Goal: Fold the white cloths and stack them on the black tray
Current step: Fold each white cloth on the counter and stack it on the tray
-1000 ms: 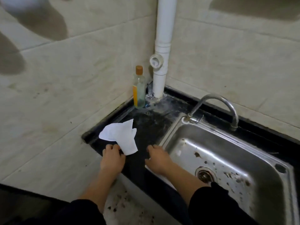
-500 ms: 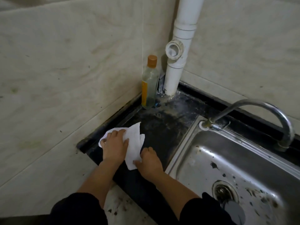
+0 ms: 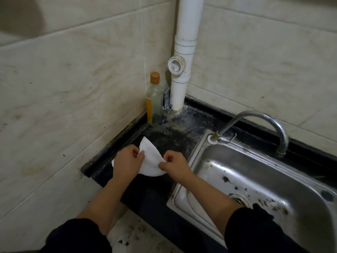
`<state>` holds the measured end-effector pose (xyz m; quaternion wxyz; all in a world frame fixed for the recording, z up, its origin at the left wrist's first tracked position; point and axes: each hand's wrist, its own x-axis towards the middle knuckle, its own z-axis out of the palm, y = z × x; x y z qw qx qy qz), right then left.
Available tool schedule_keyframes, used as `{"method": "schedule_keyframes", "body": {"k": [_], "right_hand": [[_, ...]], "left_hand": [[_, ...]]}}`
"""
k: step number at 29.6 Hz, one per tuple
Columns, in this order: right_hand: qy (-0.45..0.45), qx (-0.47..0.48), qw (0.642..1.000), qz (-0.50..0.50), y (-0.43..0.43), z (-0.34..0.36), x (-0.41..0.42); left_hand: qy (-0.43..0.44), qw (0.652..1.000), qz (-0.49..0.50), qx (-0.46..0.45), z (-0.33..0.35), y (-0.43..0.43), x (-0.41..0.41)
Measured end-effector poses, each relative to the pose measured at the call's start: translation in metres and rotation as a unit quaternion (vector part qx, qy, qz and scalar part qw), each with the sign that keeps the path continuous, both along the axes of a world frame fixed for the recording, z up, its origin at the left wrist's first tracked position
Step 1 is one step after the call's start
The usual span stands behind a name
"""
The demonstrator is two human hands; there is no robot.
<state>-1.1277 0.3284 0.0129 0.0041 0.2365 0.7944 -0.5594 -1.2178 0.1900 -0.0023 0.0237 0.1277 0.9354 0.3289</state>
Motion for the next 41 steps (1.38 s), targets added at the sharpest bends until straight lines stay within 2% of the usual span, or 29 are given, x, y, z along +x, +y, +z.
{"method": "schedule_keyframes", "body": {"k": [3, 7, 12, 15, 18, 21, 22, 26, 31, 35, 37, 41], "right_hand": [[0.025, -0.025, 0.998, -0.044, 0.013, 0.024, 0.015], [0.066, -0.014, 0.992, -0.108, 0.038, 0.067, 0.068], [0.09, -0.017, 0.989, -0.114, 0.066, 0.107, 0.142], [0.097, -0.024, 0.985, -0.142, 0.079, 0.127, 0.204], [0.091, -0.021, 0.98, -0.176, 0.087, 0.142, 0.271], [0.092, -0.002, 0.963, -0.252, 0.091, 0.155, 0.378], [0.083, -0.006, 0.964, -0.252, 0.093, 0.155, 0.388], [0.068, 0.016, 0.936, -0.346, 0.087, 0.156, 0.524], [0.051, 0.005, 0.9, -0.433, 0.057, 0.154, 0.657], [0.057, 0.001, 0.854, -0.516, 0.021, 0.149, 0.765], [0.062, 0.006, 0.828, -0.557, -0.001, 0.15, 0.815], [0.07, 0.005, 0.754, -0.653, -0.044, 0.151, 0.903]], "left_hand": [[0.007, 0.998, -0.019, 0.051, 0.018, 0.007, 0.017], [0.005, 0.989, -0.083, 0.124, 0.053, 0.025, 0.069], [-0.04, 0.958, -0.222, 0.178, 0.064, 0.05, 0.13], [-0.133, 0.913, -0.338, 0.185, 0.074, 0.068, 0.179], [-0.255, 0.843, -0.437, 0.184, 0.082, 0.09, 0.23], [-0.305, 0.765, -0.54, 0.171, 0.096, 0.117, 0.317], [-0.299, 0.769, -0.539, 0.169, 0.101, 0.118, 0.323], [-0.289, 0.726, -0.612, 0.119, 0.119, 0.135, 0.43], [-0.246, 0.704, -0.66, 0.09, 0.119, 0.149, 0.532], [-0.221, 0.661, -0.714, 0.061, 0.123, 0.161, 0.619], [-0.196, 0.628, -0.753, 0.029, 0.126, 0.168, 0.664], [-0.119, 0.571, -0.811, -0.042, 0.128, 0.18, 0.749]]}}
